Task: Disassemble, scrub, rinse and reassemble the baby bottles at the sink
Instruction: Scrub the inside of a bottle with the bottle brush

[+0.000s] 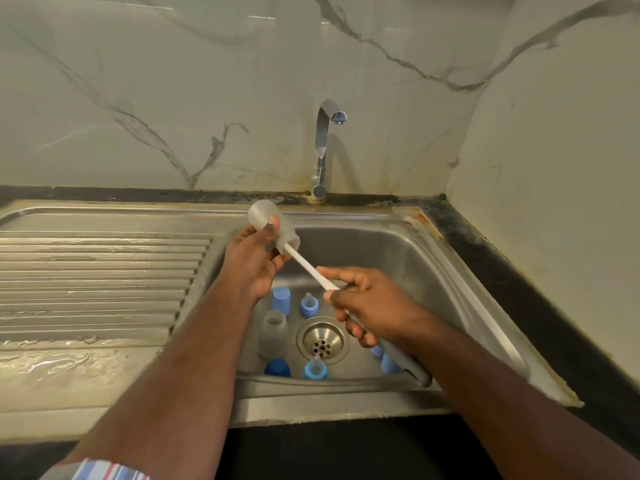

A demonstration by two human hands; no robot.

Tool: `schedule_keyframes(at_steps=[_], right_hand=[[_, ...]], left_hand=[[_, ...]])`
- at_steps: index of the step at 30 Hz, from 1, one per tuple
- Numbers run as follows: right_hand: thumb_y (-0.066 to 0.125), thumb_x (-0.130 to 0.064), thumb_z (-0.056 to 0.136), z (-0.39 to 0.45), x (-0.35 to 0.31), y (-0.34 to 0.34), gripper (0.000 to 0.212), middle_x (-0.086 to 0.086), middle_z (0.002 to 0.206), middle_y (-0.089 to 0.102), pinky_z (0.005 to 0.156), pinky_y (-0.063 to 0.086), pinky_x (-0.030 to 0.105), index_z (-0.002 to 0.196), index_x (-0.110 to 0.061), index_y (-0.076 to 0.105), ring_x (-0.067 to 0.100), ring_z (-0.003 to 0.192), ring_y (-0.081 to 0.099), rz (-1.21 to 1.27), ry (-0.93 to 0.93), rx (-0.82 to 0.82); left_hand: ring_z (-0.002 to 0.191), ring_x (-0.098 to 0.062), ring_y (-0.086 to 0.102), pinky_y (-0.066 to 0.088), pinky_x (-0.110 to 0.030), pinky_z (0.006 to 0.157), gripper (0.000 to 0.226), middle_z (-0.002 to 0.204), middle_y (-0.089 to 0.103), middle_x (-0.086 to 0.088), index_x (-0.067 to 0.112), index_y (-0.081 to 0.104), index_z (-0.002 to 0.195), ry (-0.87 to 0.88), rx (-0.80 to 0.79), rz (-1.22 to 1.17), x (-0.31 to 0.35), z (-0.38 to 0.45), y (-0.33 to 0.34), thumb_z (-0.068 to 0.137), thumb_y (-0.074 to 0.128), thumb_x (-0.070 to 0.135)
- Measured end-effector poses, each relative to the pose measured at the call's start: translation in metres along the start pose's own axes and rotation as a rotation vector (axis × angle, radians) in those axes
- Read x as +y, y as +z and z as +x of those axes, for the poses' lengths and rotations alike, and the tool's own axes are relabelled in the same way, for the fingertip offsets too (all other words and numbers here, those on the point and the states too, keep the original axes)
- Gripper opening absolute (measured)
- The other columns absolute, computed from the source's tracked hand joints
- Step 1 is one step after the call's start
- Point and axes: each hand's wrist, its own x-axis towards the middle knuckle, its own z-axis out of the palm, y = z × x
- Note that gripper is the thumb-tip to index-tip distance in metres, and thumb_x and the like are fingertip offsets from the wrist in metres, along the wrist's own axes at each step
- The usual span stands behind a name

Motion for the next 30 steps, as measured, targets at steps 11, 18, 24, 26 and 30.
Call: schedule_keyframes(at_steps=[11, 18, 24, 26, 30], right_hand=[[0.055, -0.014, 0.1, 0.0, -0.002, -0.005, 0.046, 0.005, 0.07, 0.058, 0.037, 0.037, 0.023, 0.141, -0.034, 0.053, 0.012, 0.044, 0.046, 0.041, 0.011, -0.092], [0.053, -0.024, 0.101, 0.001, -0.001, 0.006, 0.048, -0.01, 0.07, 0.057, 0.045, 0.044, 0.022, 0.144, -0.042, 0.047, 0.008, 0.049, 0.054, -0.373, -0.105, 0.059], [0.057, -0.012, 0.099, -0.003, -0.007, -0.003, 0.046, 0.006, 0.071, 0.059, 0.036, 0.037, 0.022, 0.14, -0.034, 0.054, 0.012, 0.043, 0.047, 0.055, -0.022, -0.108], [0.058, -0.012, 0.099, -0.004, -0.006, -0.007, 0.046, 0.001, 0.067, 0.059, 0.037, 0.038, 0.023, 0.138, -0.035, 0.056, 0.013, 0.043, 0.047, 0.027, -0.036, -0.066], [0.057, -0.025, 0.099, -0.002, -0.003, 0.004, 0.048, -0.015, 0.073, 0.064, 0.049, 0.047, 0.021, 0.141, -0.046, 0.05, 0.004, 0.052, 0.058, -0.412, -0.145, 0.058]], left_hand=[[0.101, -0.032, 0.071, 0.063, -0.045, 0.078, 0.052, 0.128, 0.063, -0.024, 0.004, 0.052, 0.139, 0.056, 0.015, -0.018, 0.001, -0.001, 0.0, 0.092, 0.072, 0.013], [0.101, -0.032, 0.073, 0.062, -0.038, 0.069, 0.06, 0.127, 0.064, -0.022, 0.007, 0.049, 0.143, 0.088, 0.056, -0.042, 0.0, 0.002, 0.0, 0.09, 0.074, 0.014], [0.101, -0.03, 0.072, 0.063, -0.042, 0.08, 0.046, 0.121, 0.067, -0.02, 0.005, 0.055, 0.135, 0.068, 0.054, -0.05, 0.002, 0.005, -0.004, 0.093, 0.071, 0.016], [0.101, -0.032, 0.072, 0.063, -0.043, 0.081, 0.044, 0.118, 0.068, -0.019, 0.006, 0.056, 0.132, 0.063, 0.068, -0.075, 0.004, 0.005, -0.006, 0.092, 0.072, 0.016], [0.098, -0.031, 0.072, 0.062, -0.043, 0.082, 0.031, 0.114, 0.069, -0.017, 0.008, 0.062, 0.12, 0.051, 0.084, -0.11, 0.006, 0.006, -0.009, 0.092, 0.072, 0.017]])
